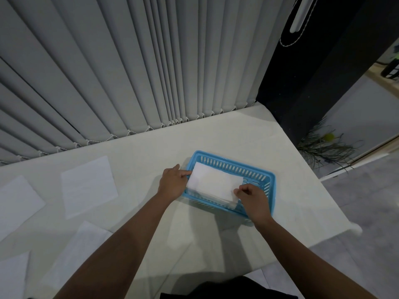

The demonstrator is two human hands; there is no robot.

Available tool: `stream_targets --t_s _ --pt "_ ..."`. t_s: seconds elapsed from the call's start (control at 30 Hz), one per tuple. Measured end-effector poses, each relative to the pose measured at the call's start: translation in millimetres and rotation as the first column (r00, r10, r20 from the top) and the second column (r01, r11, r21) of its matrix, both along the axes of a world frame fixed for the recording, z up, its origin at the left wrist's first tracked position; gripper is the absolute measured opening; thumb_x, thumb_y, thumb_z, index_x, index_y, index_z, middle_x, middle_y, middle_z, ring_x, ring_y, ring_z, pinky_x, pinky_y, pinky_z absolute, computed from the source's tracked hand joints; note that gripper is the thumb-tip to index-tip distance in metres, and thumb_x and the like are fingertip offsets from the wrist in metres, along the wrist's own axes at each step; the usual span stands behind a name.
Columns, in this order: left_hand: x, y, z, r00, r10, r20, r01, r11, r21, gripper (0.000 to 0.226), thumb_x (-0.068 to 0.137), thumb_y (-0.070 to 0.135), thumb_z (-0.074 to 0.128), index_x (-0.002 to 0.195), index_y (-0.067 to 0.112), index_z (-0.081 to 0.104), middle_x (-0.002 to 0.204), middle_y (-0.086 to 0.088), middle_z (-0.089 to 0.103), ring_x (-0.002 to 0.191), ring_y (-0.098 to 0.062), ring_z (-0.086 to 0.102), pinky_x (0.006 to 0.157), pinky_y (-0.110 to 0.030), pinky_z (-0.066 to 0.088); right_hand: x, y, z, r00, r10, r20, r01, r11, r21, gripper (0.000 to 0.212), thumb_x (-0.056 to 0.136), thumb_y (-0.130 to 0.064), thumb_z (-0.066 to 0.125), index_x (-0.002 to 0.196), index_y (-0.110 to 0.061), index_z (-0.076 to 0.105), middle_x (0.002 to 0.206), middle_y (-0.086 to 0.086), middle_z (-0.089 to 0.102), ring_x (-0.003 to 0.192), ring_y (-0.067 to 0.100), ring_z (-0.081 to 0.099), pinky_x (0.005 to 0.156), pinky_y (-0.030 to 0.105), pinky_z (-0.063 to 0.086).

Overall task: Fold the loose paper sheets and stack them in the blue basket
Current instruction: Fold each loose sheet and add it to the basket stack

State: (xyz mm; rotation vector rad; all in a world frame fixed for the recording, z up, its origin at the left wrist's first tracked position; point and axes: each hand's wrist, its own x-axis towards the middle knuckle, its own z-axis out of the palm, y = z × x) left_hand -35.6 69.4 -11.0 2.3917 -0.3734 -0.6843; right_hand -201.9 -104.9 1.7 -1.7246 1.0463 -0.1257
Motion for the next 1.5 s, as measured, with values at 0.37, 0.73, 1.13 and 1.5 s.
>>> stream_targets --t_s 0.37,0.73,1.13,1.5 --pt "-1.3 -0.2 -1.7 1.000 -0.006 -0.003 0.006 1.000 0.003 0.037 0.093 0.024 0.041 0.117 0.029 0.069 0.130 -0.022 0.052 0.121 -0.040 0.049 0.100 -0.050 0.046 -2.6 0.1 0.7 0.999 0.019 -0.051 -0.021 0.999 -0.043 0.015 0.083 -0.025 0.070 0.084 -0.011 0.066 0.079 -0.001 0.065 0.074 0.014 0.059 0.062 0.023 0.043" --pt "-18.6 -1.2 9.0 0.925 -0.196 0.326 0.182 0.980 0.075 0.047 0.098 0.037 0.041 0.145 0.028 0.038 0.156 -0.003 0.032 0.141 -0.023 0.031 0.116 -0.037 0.026 -14.0 4.4 -1.0 0.947 0.225 -0.228 -0.318 0.740 -0.593 0.042 0.094 -0.042 0.049 0.132 -0.023 0.052 0.141 0.002 0.052 0.128 0.024 0.047 0.105 0.042 0.037" --pt "-20.9 -4.4 -19.5 0.790 -0.532 0.305 0.366 0.808 0.462 0.080 0.080 0.069 -0.005 0.150 0.031 -0.012 0.160 -0.007 -0.020 0.149 -0.027 -0.017 0.118 -0.047 -0.012 -11.9 11.6 -28.3 0.680 0.436 -0.590 -0.730 0.485 -0.482 0.084 0.080 -0.069 -0.010 0.152 -0.026 -0.008 0.162 -0.003 -0.013 0.148 0.025 -0.018 0.117 0.050 -0.015" --pt "-31.5 -5.1 -9.9 0.945 0.248 -0.212 -0.298 0.920 -0.253 0.075 0.089 0.071 0.016 0.139 0.021 0.042 0.139 -0.005 0.051 0.127 -0.026 0.049 0.112 -0.047 0.035 -39.0 -26.9 -20.4 0.990 -0.040 -0.137 0.019 0.989 -0.149 0.087 0.088 -0.054 0.052 0.152 -0.014 0.009 0.159 0.013 0.017 0.144 0.037 0.021 0.118 0.052 0.017"
